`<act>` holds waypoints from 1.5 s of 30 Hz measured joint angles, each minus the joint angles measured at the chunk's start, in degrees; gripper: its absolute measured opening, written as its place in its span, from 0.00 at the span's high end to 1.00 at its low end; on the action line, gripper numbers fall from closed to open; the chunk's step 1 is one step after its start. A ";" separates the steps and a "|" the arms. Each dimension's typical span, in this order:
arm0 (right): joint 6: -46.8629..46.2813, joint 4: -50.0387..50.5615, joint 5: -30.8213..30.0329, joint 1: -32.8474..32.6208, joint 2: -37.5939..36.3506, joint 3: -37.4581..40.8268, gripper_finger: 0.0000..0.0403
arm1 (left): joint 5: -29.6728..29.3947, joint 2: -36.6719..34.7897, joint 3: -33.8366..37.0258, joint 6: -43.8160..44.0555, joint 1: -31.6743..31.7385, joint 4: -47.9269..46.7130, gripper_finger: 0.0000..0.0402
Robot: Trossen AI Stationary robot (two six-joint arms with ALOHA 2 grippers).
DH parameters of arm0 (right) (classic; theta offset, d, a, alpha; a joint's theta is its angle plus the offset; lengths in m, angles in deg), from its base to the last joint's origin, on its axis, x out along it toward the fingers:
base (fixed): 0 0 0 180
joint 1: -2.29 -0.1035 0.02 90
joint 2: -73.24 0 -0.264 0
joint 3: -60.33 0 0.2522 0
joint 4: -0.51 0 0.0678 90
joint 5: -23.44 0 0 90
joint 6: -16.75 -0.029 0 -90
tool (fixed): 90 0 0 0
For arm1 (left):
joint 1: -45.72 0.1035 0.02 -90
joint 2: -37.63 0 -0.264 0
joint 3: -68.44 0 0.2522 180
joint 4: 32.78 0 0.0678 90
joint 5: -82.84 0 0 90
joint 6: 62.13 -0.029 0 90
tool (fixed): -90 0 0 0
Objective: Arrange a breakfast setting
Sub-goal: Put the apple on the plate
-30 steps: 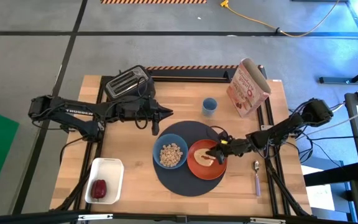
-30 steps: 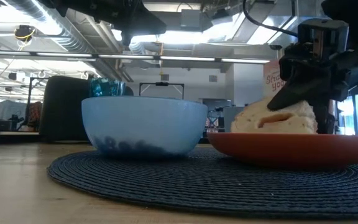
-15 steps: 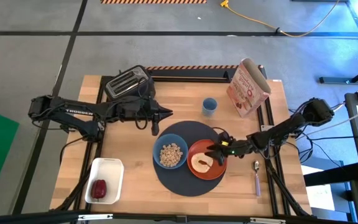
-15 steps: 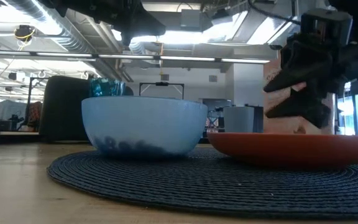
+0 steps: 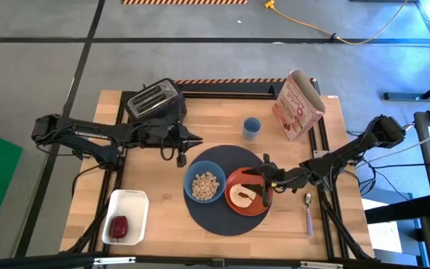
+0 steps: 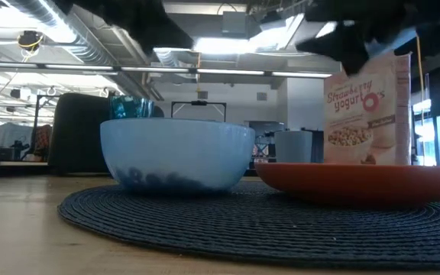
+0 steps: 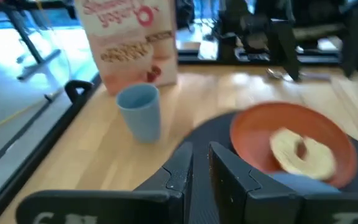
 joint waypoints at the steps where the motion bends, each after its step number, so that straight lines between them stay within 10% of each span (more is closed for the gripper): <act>1: 2.69 2.11 -1.60 -0.19 0.00 -1.52 0.44 | -0.19 -1.12 -0.63 0.11 -0.88 -3.00 0.89; 9: 22.70 6.56 -3.12 3.40 -0.81 -9.74 0.44 | -11.90 -9.43 -4.17 8.24 -12.69 -23.38 0.89; 15: 25.09 5.83 6.51 12.47 -4.41 -10.90 0.44 | -13.71 -11.57 -4.21 17.99 -20.20 -31.62 0.89; 20: 22.99 5.79 15.09 18.65 -6.05 -10.96 0.44 | 2.25 -11.51 -4.21 20.69 -23.20 -39.80 0.89; 32: 29.67 2.50 9.85 25.33 -6.56 -10.94 0.44 | 20.95 -11.19 -4.21 43.77 -25.25 -47.71 0.89; 45: 38.25 1.01 8.39 30.19 -6.58 -10.92 0.44 | 26.58 -0.10 -4.21 83.62 -39.23 -48.53 0.89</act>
